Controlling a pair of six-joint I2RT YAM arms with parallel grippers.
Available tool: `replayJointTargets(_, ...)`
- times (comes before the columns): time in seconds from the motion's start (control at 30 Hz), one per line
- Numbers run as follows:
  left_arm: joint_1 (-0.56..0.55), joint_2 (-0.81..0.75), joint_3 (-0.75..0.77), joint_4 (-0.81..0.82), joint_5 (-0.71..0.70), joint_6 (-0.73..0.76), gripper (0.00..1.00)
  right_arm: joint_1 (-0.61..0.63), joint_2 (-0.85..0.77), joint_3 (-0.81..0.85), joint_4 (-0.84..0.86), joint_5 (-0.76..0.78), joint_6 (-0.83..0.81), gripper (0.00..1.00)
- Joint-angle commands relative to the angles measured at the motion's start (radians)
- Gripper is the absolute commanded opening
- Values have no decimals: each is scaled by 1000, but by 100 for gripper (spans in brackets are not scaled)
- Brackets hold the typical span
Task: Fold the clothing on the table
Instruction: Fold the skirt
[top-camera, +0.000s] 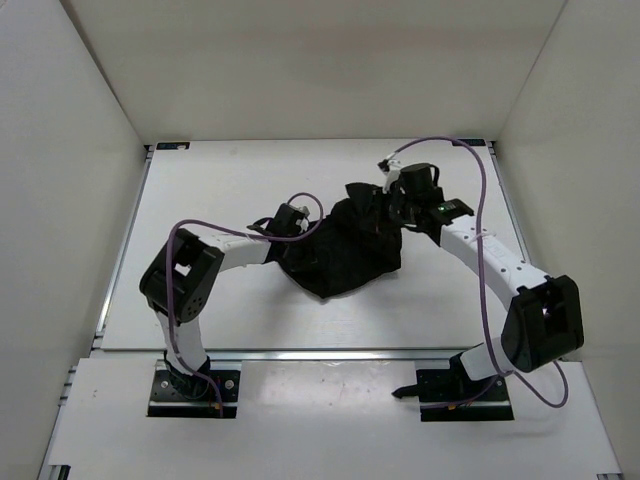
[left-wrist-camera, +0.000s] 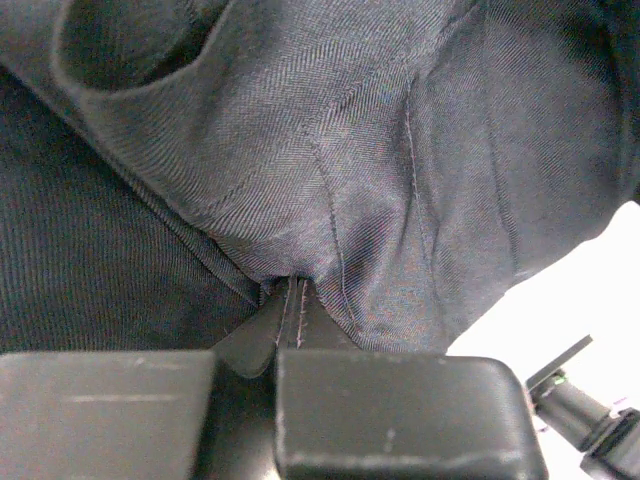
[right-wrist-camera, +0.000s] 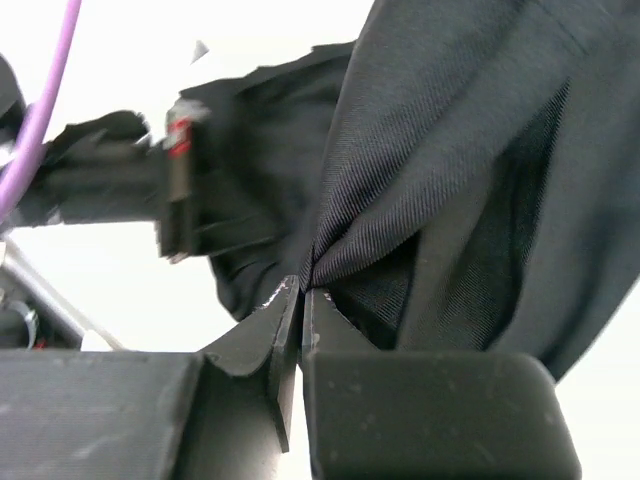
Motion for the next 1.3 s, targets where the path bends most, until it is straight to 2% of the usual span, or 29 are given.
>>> replayJointTargets(0.0, 14, 29, -12, 89, -1, -75, 0, 58, -9, -15, 47, -25, 33, 0)
replayJointTargets(0.23, 36, 83, -37, 253, 71, -184, 0, 190, -66, -144, 214, -68, 142, 0)
replayJointTargets(0.53, 1, 134, -68, 377, 133, -280, 0, 279, 44, -47, 208, -47, 142, 0)
replayJointTargets(0.8, -17, 129, -106, 432, 197, -326, 0, 216, 136, 95, 141, 10, 59, 0)
replayJointTargets(0.93, -36, 111, -111, 422, 228, -331, 0, 182, 153, 158, 27, 44, 4, 0)
replayJointTargets(1.1, -34, 37, -132, 325, 205, -282, 0, 101, 2, 2, 55, 73, 25, 0)
replayJointTargets(1.27, -87, -60, -199, 343, 134, -326, 0, 9, -101, -129, 43, 55, 21, 0)
